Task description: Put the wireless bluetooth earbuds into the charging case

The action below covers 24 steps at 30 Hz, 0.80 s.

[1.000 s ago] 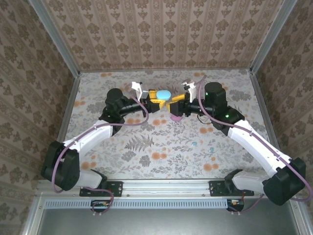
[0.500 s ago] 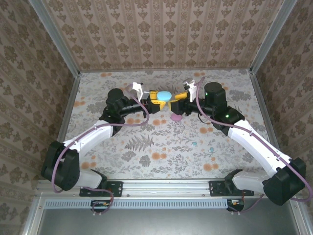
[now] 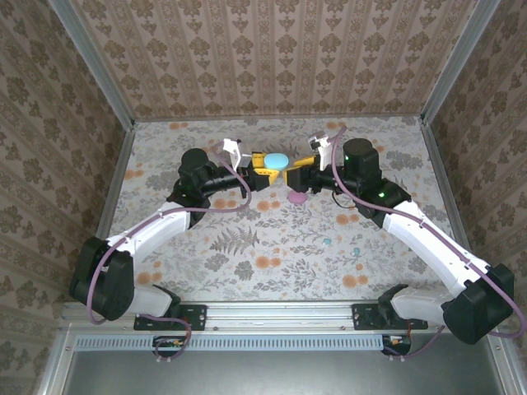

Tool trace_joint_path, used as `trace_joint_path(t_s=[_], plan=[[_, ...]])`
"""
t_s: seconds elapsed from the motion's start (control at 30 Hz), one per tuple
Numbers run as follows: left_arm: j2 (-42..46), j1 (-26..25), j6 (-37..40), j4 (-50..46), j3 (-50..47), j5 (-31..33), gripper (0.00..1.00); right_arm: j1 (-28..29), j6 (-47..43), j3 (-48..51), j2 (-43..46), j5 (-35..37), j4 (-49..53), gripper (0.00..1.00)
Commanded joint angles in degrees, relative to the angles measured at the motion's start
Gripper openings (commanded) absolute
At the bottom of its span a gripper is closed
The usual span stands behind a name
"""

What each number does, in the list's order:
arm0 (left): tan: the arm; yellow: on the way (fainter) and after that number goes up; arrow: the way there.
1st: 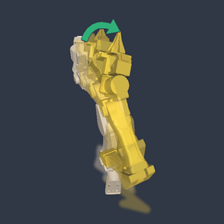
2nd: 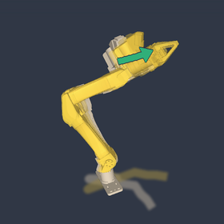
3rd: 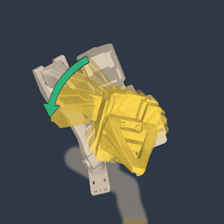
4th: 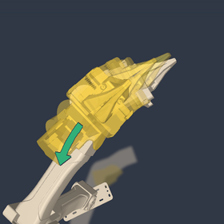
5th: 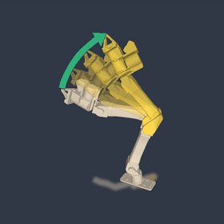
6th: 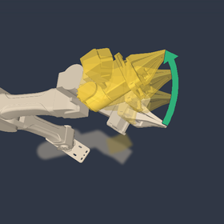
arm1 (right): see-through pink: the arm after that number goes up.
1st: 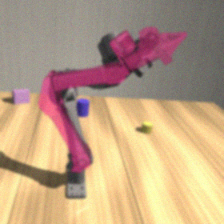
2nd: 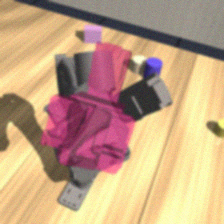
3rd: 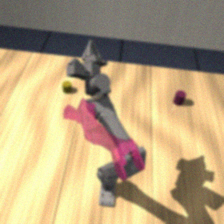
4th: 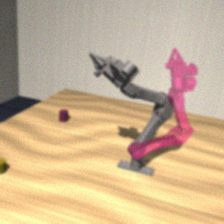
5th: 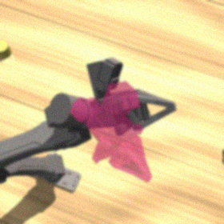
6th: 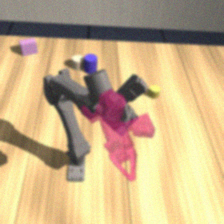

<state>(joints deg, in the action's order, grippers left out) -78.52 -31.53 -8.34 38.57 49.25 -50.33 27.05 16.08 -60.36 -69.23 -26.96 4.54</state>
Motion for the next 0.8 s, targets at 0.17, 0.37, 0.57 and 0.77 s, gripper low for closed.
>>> trace_joint_path(t_s=[0.17, 0.37, 0.57, 0.77], plan=[[1.53, -0.82, 2.26, -1.46, 0.43, -2.36, 0.31, -0.8, 5.09, -1.87, -0.47, 0.07, -4.02, 0.58], [1.69, -0.81, 2.47, -1.7, 0.31, -2.33, 0.31, -1.68, 7.59, -1.83, -0.37, -0.94, -4.54, 0.58], [1.73, -0.82, 2.61, -2.0, 0.49, -2.36, 0.3, -2.88, 11.25, -1.73, -0.29, -2.84, -5.41, 0.58], [1.7, -0.88, 2.55, -2.0, 0.61, -2.33, 0.31, -4.2, 14.89, -1.55, -0.64, -3.11, -5.92, 0.58]])
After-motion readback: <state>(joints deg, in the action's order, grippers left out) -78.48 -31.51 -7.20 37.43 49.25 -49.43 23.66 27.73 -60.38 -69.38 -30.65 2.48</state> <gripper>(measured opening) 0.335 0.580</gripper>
